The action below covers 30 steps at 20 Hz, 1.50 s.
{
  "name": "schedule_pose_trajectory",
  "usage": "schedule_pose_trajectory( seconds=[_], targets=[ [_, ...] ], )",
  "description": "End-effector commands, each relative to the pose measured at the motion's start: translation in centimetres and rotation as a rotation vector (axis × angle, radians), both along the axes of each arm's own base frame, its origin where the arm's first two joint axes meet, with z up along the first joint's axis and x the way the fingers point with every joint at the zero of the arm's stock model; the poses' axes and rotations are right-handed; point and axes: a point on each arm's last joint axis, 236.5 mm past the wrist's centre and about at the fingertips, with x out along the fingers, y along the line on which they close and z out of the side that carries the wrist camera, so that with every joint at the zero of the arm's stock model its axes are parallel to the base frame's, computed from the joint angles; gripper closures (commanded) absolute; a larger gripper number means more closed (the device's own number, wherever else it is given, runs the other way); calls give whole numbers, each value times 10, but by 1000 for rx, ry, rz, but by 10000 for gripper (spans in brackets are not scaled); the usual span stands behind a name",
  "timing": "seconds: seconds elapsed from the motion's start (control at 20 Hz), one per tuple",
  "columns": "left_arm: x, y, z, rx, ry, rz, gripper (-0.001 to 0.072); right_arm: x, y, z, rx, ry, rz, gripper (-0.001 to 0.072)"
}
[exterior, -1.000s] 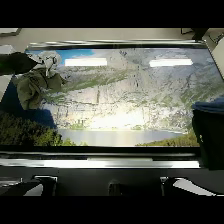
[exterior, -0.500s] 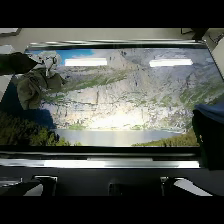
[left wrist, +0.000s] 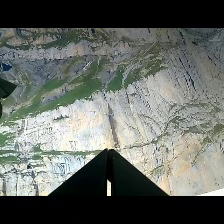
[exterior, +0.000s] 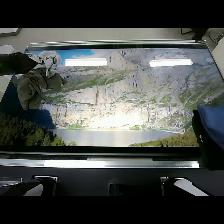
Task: Fold the clothes and pants, and hang the long-sleeved shirts on hangers.
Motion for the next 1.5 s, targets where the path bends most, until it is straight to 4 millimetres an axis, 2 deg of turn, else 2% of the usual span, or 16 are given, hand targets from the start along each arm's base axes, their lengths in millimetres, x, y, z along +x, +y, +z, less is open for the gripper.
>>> schedule_pose_trajectory(
  seconds=[0.0, 0.2, 0.25, 0.35, 0.45, 0.55, 0.65, 0.75, 0.8, 0.9, 0.95, 1.0, 1.1, 1.15, 1.25, 1.45],
  targets=[
    [0, 0, 0, 0, 0, 0, 685, -27, 5, -45, 22, 115, 1, 676],
    [0, 0, 0, -2, 1, 0, 685, -32, 10, -65, 40, 133, 6, 676],
    [0, -2, 0, -9, 1, -3, 684, -32, 8, -67, 33, 131, 6, 593],
    [0, -3, 1, -17, 0, -8, 685, -15, 2, -64, 3, 56, 56, 20],
    [1, -5, 5, -27, -13, -7, 684, 27, -19, -36, -88, -123, 119, 2],
    [6, -12, 31, -81, -93, -10, 685, 107, -53, 49, -305, -467, 172, 4],
    [19, -9, 70, -75, -241, 21, 687, 184, -65, 177, -607, -818, 255, 12],
    [37, 14, 77, 71, -328, 115, 688, 237, -23, 257, -754, -1009, 383, 14],
    [46, 30, 59, 139, -283, 185, 687, 263, 15, 266, -735, -1052, 477, 15],
    [54, 46, -7, 238, -77, 242, 671, 293, 95, 218, -593, -933, 717, 23],
    [50, 45, -52, 261, 66, 227, 434, 298, 132, 174, -488, -804, 827, 43],
    [35, 43, -106, 264, 259, 222, -13, 295, 163, 130, -378, -686, 904, 42],
    [-29, 38, -208, 300, 699, 160, 3, 272, 222, 49, -123, -476, 986, 39],
    [-47, 30, -231, 287, 758, 132, 8, 258, 247, 21, -22, -408, 1028, 40],
    [-57, 21, -241, 259, 626, 136, 110, 241, 270, -7, 40, -348, 1080, 41],
    [-55, 24, -216, 228, 429, 176, 109, 236, 273, -18, 39, -317, 1099, 15]
  ],
)
